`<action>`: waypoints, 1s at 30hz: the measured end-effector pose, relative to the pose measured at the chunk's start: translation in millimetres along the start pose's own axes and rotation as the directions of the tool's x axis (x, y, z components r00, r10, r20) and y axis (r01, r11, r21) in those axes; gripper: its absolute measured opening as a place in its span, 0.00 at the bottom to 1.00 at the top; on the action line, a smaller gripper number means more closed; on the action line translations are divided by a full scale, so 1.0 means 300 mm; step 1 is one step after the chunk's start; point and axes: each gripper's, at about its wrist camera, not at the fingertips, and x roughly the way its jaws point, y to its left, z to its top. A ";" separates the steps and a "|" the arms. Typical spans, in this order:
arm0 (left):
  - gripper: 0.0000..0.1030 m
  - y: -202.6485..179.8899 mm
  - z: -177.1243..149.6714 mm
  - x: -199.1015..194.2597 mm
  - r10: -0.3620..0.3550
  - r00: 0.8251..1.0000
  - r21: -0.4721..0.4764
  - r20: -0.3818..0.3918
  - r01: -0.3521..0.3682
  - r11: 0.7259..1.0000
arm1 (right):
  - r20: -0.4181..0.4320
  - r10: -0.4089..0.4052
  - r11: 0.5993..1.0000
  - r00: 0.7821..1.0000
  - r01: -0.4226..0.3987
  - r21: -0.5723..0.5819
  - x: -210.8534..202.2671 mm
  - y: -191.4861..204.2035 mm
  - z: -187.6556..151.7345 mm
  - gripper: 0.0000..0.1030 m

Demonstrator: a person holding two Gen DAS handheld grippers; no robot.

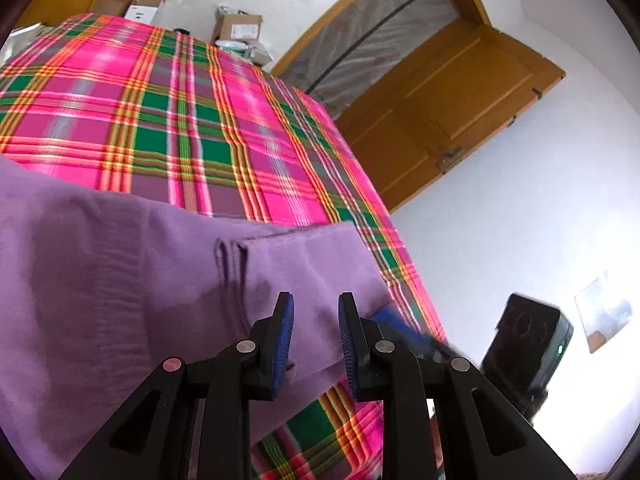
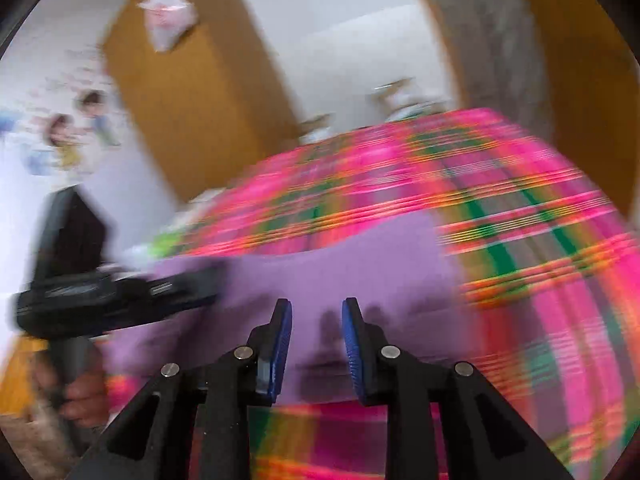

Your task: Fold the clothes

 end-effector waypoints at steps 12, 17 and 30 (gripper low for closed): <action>0.23 0.070 -0.017 0.092 0.047 0.996 -0.072 -0.078 -0.053 0.996 | -0.108 0.103 0.985 0.989 -0.086 0.146 0.064 -0.210 0.020 0.28; 0.23 0.070 -0.021 0.091 0.060 0.995 -0.069 -0.085 -0.066 0.995 | -0.171 0.090 0.996 0.981 -0.086 0.031 0.012 -0.178 -0.033 0.21; 0.23 0.067 -0.031 0.076 0.075 0.995 -0.107 -0.070 -0.083 0.991 | -0.090 -0.160 0.962 0.983 0.135 -0.239 0.002 -0.031 -0.096 0.39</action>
